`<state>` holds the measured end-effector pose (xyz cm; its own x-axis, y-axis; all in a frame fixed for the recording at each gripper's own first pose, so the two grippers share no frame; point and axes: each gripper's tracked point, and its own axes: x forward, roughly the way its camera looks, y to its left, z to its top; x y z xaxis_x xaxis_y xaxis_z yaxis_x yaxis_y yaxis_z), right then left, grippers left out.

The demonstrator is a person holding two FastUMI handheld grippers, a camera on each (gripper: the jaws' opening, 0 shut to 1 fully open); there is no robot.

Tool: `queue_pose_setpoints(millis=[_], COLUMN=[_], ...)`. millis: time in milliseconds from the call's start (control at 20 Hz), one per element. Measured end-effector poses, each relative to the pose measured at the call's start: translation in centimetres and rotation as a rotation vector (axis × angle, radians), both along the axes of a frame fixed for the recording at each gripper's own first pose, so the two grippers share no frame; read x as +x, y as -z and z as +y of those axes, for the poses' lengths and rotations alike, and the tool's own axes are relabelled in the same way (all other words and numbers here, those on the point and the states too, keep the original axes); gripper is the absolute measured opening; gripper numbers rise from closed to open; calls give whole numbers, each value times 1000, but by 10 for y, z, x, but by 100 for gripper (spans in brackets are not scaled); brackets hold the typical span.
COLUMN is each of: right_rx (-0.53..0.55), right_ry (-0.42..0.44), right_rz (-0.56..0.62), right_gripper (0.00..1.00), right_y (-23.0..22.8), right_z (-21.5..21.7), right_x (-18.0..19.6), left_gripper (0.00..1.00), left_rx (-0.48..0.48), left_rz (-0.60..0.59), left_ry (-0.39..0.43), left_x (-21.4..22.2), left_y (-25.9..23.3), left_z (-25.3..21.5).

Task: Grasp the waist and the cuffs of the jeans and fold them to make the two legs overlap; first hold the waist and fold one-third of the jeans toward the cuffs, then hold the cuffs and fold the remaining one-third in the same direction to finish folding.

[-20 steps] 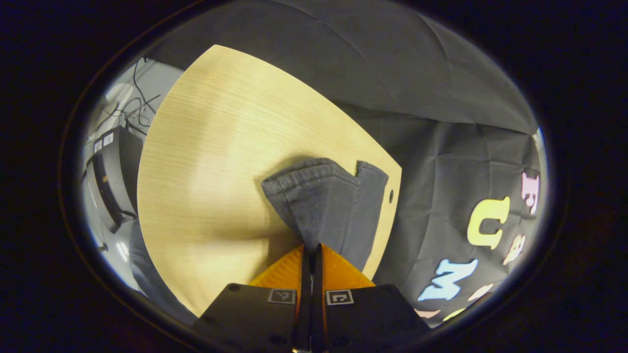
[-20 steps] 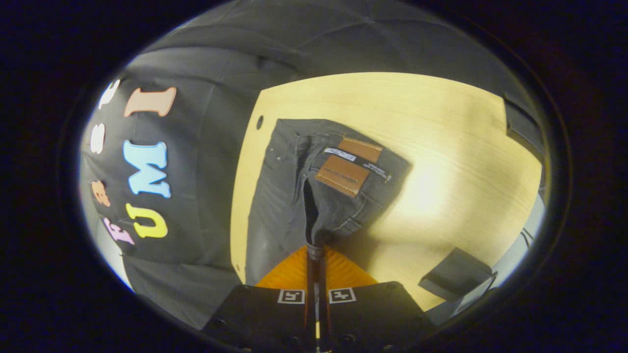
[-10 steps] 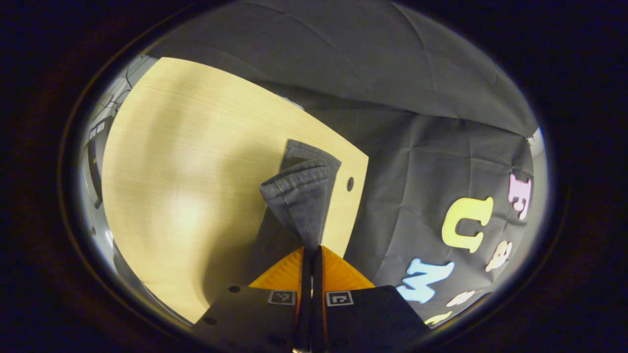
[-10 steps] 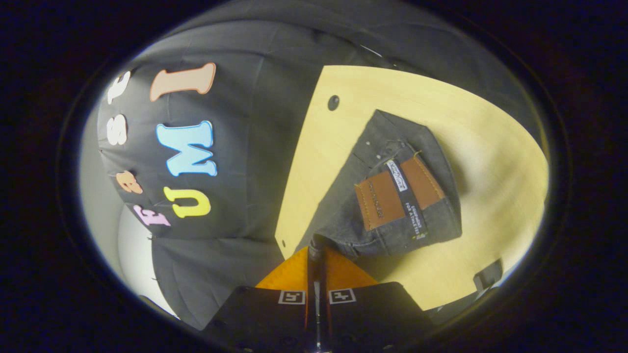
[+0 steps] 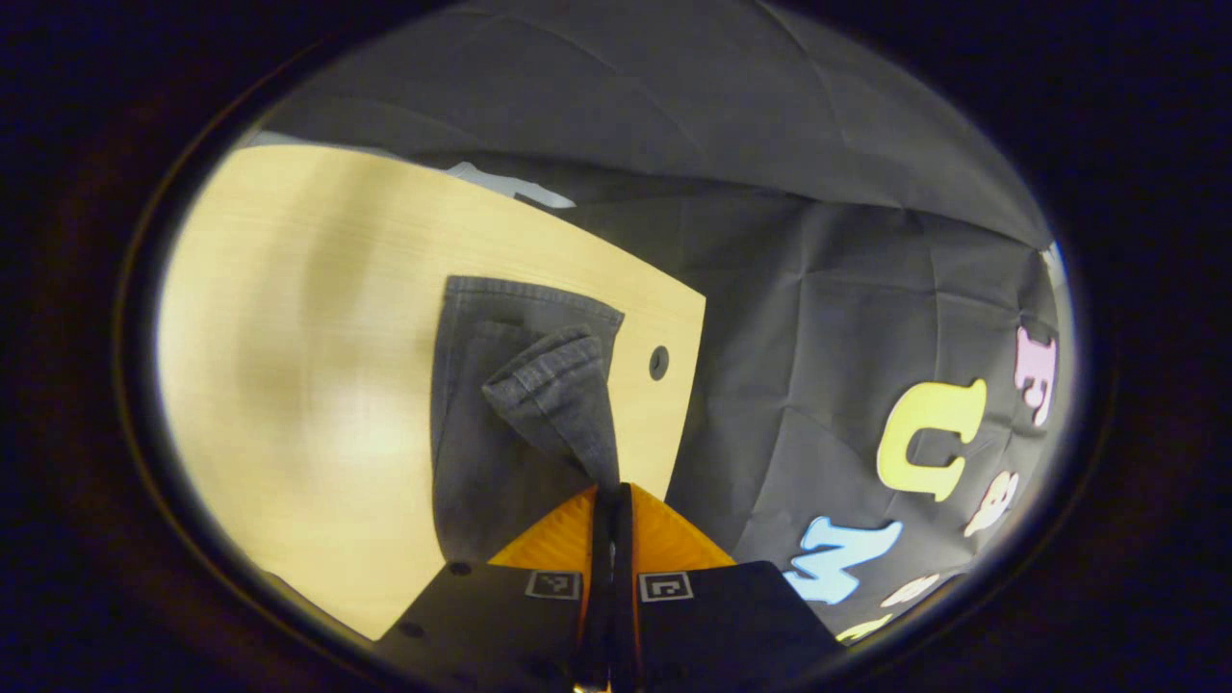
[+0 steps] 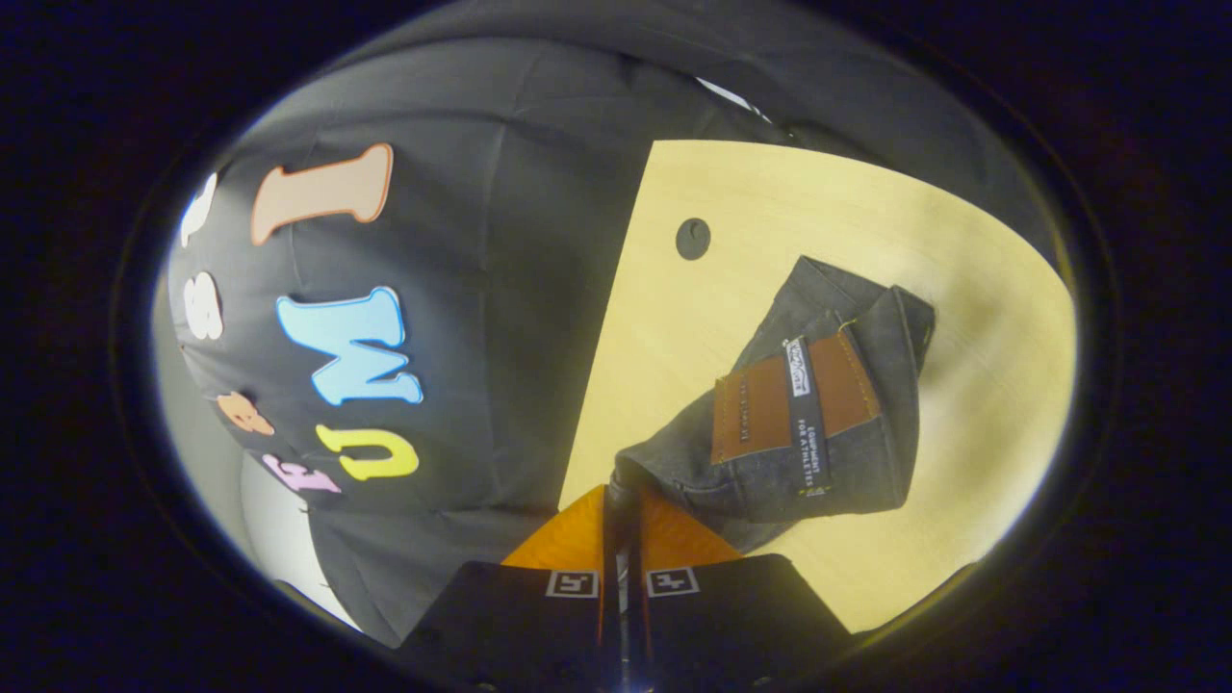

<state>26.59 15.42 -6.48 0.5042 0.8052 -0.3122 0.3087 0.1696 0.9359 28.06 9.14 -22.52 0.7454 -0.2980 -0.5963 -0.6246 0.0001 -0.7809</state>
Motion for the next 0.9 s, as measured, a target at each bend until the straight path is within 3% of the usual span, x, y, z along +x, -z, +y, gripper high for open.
queue_pose_setpoints(millis=[50, 100, 150, 200, 350, 400, 450, 500, 650, 800, 850, 900], right_rx=[-11, -22, -29, -35, -70, -87, -101, -114, -180, -307, -359, -401], right_ry=[18, 34, 49, 60, 84, 93, 97, 96, 112, 118, 129, 145], right_rz=[4, 10, 13, 19, 45, 47, 48, 47, -23, -113, -148, -174], right_gripper=[3, 3, 4, 4, 1, 6, 6, 0, 23, 53, 50, 63], right_y=[10, 22, 33, 43, 74, 83, 88, 89, 94, 86, 83, 82], right_z=[6, 11, 15, 20, 32, 34, 35, 39, 44, 36, 29, 23], right_x=[9, 18, 25, 32, 45, 48, 49, 47, 43, 27, 20, 16], left_gripper=[3, 8, 3, 8, 8, 8, 3, 8, 3, 17, 22, 40], left_rx=[15, 29, 43, 56, 111, 125, 139, 158, 203, 302, 359, 420], left_rz=[3, 7, 11, 15, 42, 54, 70, 84, 96, 41, 25, 6], left_ry=[15, 31, 50, 65, 113, 131, 146, 162, 218, 289, 306, 327], left_x=[9, 19, 29, 38, 61, 65, 71, 74, 81, 82, 83, 82], left_y=[8, 15, 24, 32, 60, 68, 79, 85, 94, 88, 87, 85], left_z=[-2, -5, -9, -13, -24, -26, -29, -30, -34, -36, -33, -30])
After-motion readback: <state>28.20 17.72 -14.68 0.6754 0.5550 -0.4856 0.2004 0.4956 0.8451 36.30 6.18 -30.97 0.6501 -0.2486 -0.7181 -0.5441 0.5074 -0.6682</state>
